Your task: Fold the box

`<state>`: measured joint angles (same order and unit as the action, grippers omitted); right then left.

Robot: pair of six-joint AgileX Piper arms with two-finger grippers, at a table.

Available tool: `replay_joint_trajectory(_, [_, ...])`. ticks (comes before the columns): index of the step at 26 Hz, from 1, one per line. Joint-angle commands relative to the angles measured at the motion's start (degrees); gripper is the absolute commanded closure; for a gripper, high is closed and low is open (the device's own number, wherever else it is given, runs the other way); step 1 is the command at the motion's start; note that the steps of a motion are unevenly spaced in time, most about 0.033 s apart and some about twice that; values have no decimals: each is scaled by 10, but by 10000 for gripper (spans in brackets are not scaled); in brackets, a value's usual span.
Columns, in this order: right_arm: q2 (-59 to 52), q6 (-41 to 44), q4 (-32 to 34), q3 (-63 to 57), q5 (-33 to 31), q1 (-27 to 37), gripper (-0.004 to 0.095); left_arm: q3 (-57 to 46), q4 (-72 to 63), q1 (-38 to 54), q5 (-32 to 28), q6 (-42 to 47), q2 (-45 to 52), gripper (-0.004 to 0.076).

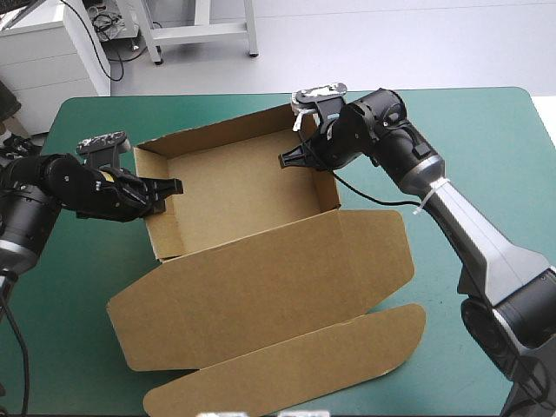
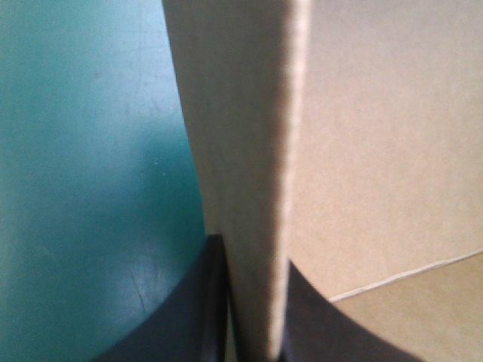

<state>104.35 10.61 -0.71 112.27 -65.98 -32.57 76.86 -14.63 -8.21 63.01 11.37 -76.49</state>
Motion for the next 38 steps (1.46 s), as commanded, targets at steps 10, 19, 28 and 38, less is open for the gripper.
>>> replay_joint_trajectory(10, [-24,51,44,15,-59,12,909,255,64,-94,24,-10,-160,731])
replay_joint_trajectory(19, [17,16,-110,-31,-59,99,909,321,90,-150,71,9,-291,731])
replay_joint_trajectory(28, [74,2,-54,-31,-59,119,908,321,53,-150,94,-17,-368,731])
replay_joint_trajectory(38, [106,-22,-29,-30,-59,118,908,321,54,-149,61,-33,-385,731])
